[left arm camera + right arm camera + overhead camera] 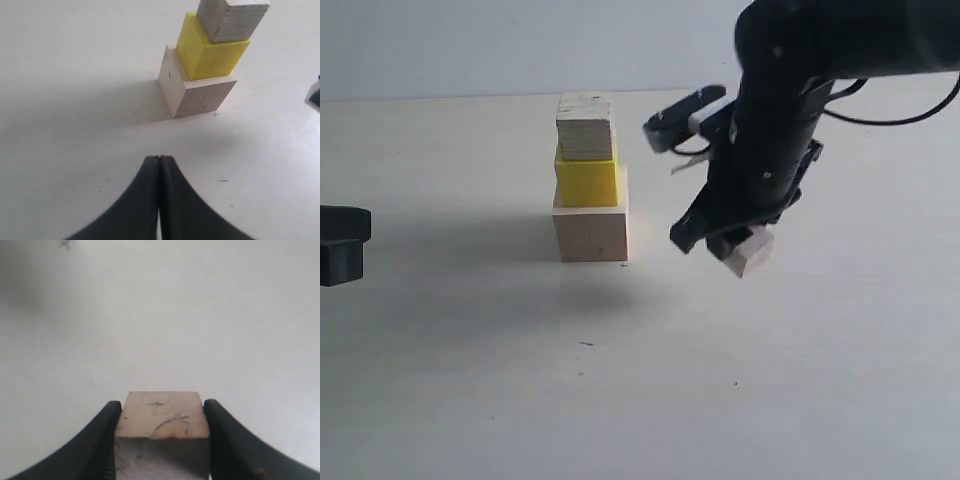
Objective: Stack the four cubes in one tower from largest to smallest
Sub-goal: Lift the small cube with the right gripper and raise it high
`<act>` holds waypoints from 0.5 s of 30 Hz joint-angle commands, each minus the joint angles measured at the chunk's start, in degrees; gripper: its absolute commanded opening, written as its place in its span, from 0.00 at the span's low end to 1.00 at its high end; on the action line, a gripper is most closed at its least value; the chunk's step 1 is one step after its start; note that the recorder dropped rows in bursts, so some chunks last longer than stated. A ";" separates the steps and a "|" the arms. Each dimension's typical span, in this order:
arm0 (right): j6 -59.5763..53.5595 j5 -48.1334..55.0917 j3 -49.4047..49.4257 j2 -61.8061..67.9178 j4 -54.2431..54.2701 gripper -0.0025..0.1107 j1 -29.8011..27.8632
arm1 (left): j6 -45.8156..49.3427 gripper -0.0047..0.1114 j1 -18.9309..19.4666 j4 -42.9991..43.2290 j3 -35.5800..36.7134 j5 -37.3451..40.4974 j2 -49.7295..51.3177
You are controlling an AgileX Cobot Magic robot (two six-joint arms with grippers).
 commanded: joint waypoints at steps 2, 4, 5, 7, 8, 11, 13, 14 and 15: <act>-1.52 -14.70 3.79 -8.51 -1.47 0.02 -8.38 | -0.13 0.04 -0.03 -0.24 0.30 0.72 0.18; -2.89 -22.69 9.00 -13.16 -1.47 0.02 -12.61 | -0.13 0.04 -0.03 -0.24 0.30 0.82 0.18; -6.12 -25.42 11.38 -14.84 -1.47 0.02 -14.03 | -0.13 0.04 -0.03 -0.24 0.30 0.82 0.18; -10.47 -30.84 15.80 -17.50 -1.47 0.02 -15.94 | -0.13 0.04 -0.03 -0.24 0.30 0.72 0.18; -10.47 -33.48 17.19 -18.00 -1.09 0.02 -16.21 | -0.13 0.04 -0.03 -0.24 0.30 0.41 0.18; -10.11 -35.16 17.59 -18.13 -0.41 0.02 -16.21 | -0.13 0.04 -0.03 -0.13 0.30 -0.86 0.18; -8.23 -35.53 17.59 -18.13 0.39 0.02 -16.21 | -0.13 0.04 -0.03 -0.13 0.30 -0.98 0.18; -6.34 -35.53 17.59 -18.13 0.39 0.02 -16.21 | -0.13 0.04 -0.03 -0.13 0.30 -0.98 0.18; -4.19 -35.53 17.59 -18.13 0.39 0.02 -16.21 | -0.13 0.04 -0.03 -0.13 0.30 -0.98 0.18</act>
